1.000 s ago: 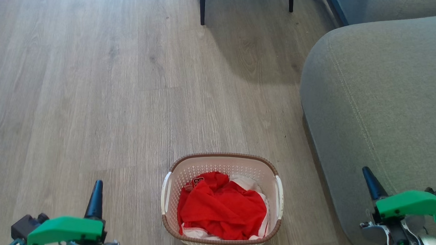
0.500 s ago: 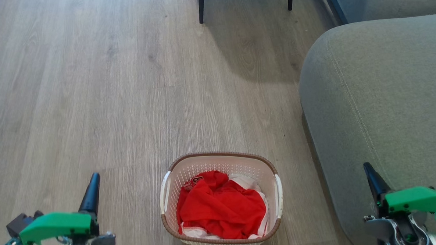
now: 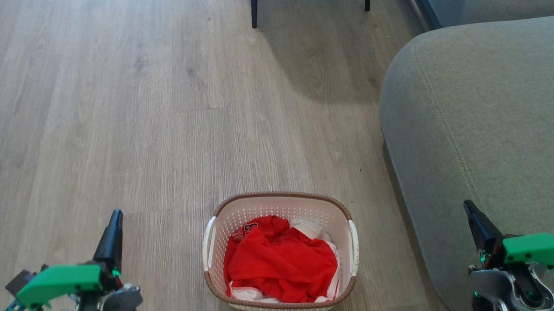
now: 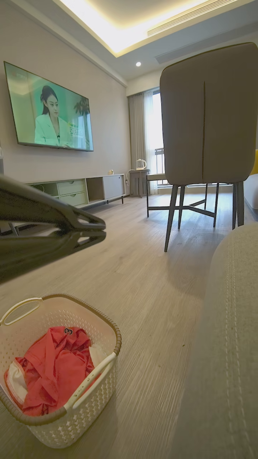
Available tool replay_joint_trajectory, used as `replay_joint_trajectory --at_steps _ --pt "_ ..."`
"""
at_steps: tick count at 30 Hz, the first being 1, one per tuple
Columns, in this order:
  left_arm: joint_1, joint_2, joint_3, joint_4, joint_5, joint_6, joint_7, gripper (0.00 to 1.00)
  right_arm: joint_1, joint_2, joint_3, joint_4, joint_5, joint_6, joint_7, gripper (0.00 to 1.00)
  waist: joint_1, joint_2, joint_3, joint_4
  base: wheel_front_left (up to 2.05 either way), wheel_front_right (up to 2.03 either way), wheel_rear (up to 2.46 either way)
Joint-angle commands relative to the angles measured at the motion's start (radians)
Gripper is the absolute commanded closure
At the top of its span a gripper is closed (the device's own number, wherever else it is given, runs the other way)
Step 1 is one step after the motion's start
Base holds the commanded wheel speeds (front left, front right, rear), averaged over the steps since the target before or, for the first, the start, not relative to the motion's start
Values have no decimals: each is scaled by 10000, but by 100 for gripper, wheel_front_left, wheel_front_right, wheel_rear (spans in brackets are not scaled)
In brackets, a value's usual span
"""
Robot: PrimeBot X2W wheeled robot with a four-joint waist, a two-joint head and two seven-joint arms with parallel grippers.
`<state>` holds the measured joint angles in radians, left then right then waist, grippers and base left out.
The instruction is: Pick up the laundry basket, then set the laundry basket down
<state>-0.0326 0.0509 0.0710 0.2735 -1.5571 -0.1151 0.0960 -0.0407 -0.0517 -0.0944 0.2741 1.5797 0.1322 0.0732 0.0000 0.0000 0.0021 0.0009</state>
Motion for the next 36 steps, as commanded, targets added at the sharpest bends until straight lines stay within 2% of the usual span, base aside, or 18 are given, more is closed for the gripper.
replay_joint_trajectory --at_steps 1,4,36 --pt "-690 22 356 -298 -240 -118 79 100 -610 -203 150 -316 264 -15 83 100 0 0 3 -2 0 0 0" --pt "-753 16 405 -282 -533 -155 154 100 -645 -202 105 -310 537 -15 161 100 0 0 10 -9 0 0 0" --pt "-754 7 419 -282 -522 -155 165 100 -654 -129 2 -304 451 -15 243 100 0 0 10 -9 0 0 0"
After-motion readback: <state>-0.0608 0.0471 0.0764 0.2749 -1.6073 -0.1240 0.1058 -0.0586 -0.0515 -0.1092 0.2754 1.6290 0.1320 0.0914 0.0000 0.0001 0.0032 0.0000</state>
